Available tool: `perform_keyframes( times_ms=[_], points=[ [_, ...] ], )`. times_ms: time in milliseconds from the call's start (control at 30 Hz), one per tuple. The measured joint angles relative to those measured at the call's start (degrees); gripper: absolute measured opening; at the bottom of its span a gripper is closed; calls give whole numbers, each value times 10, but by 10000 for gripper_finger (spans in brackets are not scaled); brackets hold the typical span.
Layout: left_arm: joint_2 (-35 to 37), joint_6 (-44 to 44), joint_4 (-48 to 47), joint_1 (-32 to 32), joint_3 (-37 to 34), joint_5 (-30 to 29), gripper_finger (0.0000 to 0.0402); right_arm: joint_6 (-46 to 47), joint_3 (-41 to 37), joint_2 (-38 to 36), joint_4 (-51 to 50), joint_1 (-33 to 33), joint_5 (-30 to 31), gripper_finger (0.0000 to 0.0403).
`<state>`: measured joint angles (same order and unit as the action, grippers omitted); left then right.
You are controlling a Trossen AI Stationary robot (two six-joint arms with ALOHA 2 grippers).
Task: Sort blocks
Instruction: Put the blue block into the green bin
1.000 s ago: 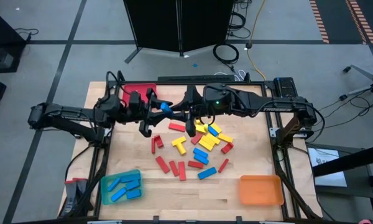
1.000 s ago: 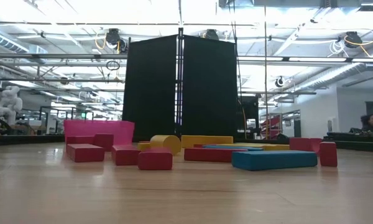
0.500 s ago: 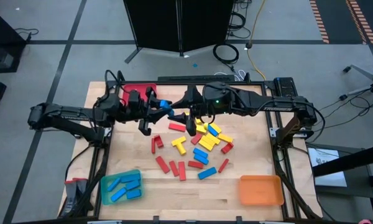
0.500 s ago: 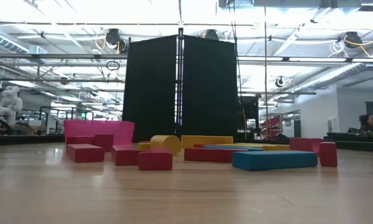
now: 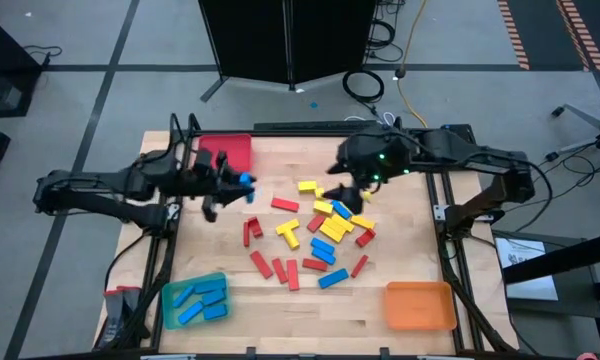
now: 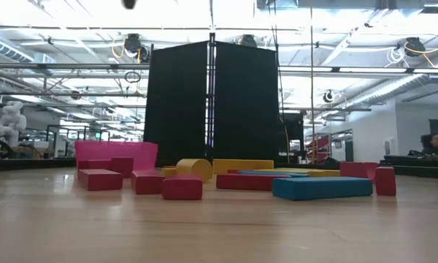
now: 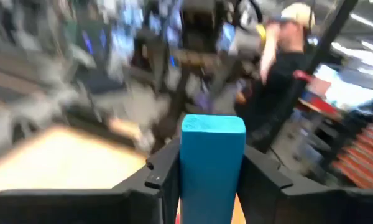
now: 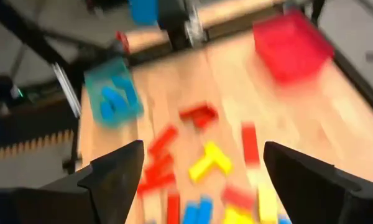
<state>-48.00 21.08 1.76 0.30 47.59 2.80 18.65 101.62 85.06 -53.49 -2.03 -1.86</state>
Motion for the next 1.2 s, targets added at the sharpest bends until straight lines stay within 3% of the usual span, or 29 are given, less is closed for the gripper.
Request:
perform_keyframes(
  times_ms=[233, 433, 567, 767, 867, 1200],
  points=[
    [57, 190, -248, -103, 0, 32, 133, 33, 0, -22, -181, 20, 5, 316],
    [26, 348, -390, -262, 0, -3, 133, 47, 0, -15, -215, 39, 6, 315],
    [-21, 430, -408, -383, 0, -51, 133, 54, 0, -13, -228, 52, 29, 315],
    [-84, 535, -400, -542, 0, -193, 134, 56, 0, -11, -253, 71, 64, 315],
    [-117, 577, -406, -601, 0, -236, 134, 43, 0, -12, -252, 76, 81, 315],
    [-226, 726, -415, -696, -55, -183, 134, 40, 0, -12, -238, 75, 110, 315]
  ],
)
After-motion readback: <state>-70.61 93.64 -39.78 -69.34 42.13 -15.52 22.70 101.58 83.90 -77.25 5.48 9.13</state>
